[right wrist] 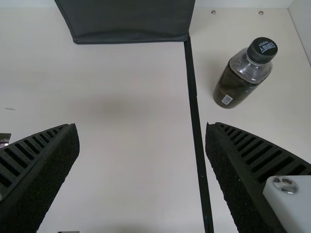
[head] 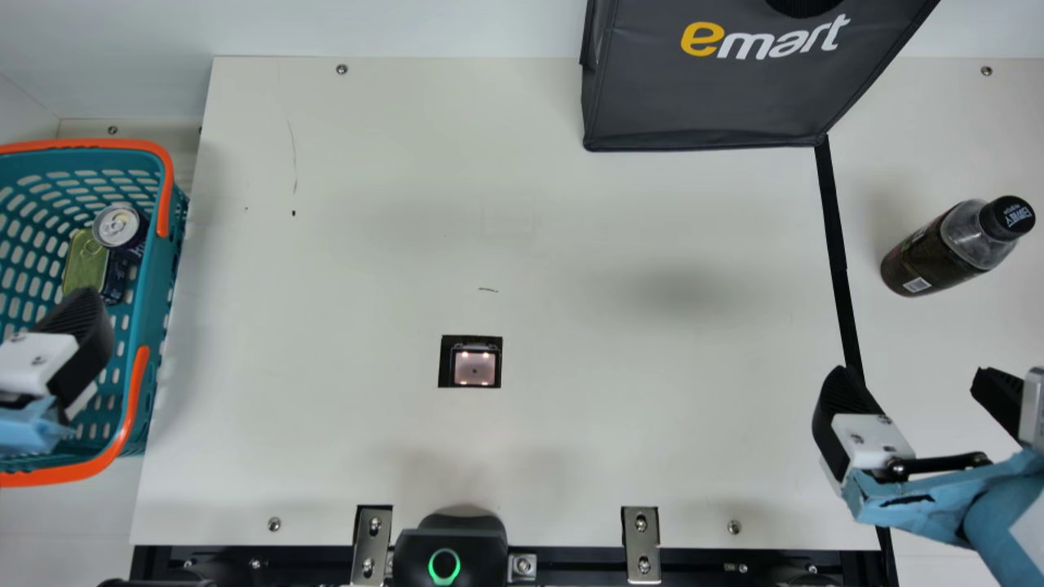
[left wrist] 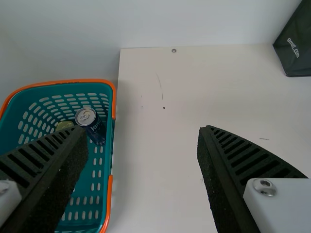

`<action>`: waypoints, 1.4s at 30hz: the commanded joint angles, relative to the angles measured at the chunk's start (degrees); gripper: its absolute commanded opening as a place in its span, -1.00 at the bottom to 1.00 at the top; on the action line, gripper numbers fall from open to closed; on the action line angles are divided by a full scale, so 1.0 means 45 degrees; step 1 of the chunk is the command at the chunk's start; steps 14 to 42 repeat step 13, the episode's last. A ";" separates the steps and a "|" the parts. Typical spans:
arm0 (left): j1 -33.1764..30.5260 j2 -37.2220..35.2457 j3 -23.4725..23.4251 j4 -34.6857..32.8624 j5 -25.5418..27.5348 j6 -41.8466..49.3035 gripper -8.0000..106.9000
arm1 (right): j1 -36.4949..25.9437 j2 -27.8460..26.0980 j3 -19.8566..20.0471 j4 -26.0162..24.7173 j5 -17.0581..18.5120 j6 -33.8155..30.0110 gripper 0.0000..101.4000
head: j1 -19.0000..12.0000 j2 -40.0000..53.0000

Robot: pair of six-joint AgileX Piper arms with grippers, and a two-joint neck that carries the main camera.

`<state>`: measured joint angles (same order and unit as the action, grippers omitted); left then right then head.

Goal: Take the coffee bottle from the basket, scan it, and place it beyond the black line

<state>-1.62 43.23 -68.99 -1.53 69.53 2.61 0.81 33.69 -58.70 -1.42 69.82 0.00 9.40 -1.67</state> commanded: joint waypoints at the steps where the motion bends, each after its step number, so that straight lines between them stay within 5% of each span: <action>1: 0.0000 0.0000 0.0000 0.0000 0.0000 0.0000 0.71 | 0.0000 0.0000 0.0000 0.0000 0.0000 0.0000 0.79 | -0.0330 0.0020; 42: 0.0000 0.0000 0.0000 0.0000 0.0000 0.0000 0.71 | 0.0000 0.0000 0.0000 0.0000 0.0000 0.0000 0.79 | -0.0330 0.0020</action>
